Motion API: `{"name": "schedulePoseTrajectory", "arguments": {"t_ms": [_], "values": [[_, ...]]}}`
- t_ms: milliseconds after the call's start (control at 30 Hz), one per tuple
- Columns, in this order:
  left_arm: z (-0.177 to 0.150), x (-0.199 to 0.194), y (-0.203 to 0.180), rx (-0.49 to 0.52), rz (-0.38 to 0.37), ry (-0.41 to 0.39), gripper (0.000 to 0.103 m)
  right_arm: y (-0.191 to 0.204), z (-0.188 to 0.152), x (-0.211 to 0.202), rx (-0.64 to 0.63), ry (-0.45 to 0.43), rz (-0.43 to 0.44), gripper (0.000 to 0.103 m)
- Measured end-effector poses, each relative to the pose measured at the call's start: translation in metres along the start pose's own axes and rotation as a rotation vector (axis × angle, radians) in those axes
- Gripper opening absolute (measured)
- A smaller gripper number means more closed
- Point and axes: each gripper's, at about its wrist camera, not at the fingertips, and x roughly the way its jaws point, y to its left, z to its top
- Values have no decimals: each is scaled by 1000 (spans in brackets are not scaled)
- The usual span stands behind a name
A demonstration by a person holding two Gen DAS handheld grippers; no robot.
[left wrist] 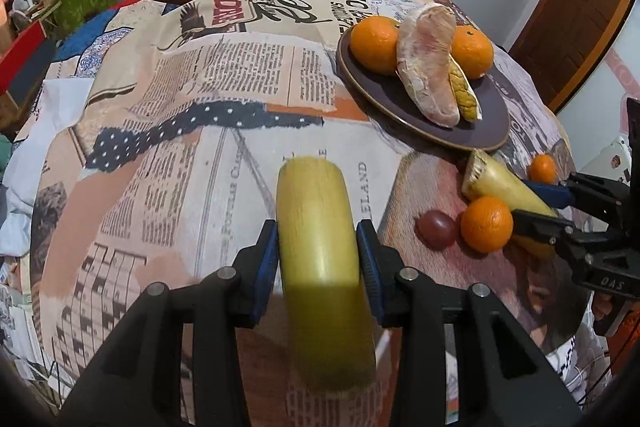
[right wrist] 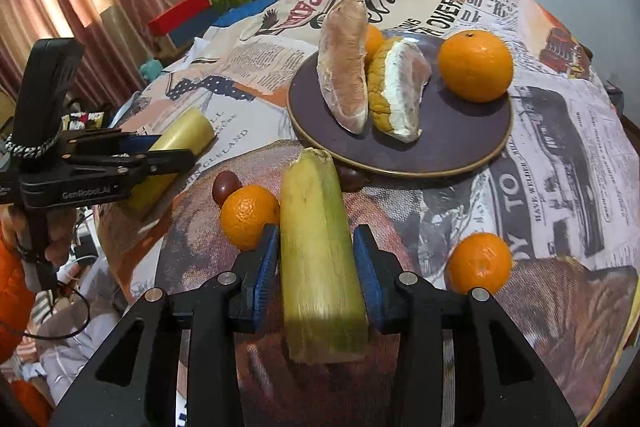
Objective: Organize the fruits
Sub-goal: 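Lift the left gripper's banana upright while the right gripper lifts its banana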
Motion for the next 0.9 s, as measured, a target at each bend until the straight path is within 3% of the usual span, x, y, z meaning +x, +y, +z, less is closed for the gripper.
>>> {"name": "schedulePoseTrajectory", "arguments": {"t_ms": [333,700,900], "values": [[5,-20,-8,0,-12,-48,37,3,-3,-14,2,-36,-16,35],[20,-76,-33,36,-46,-193,36,-11,0,-74,102,-227,-79,34],[40,-87,-46,49,-72,-247,36,-22,8,-96,151,-324,-110,34]]}}
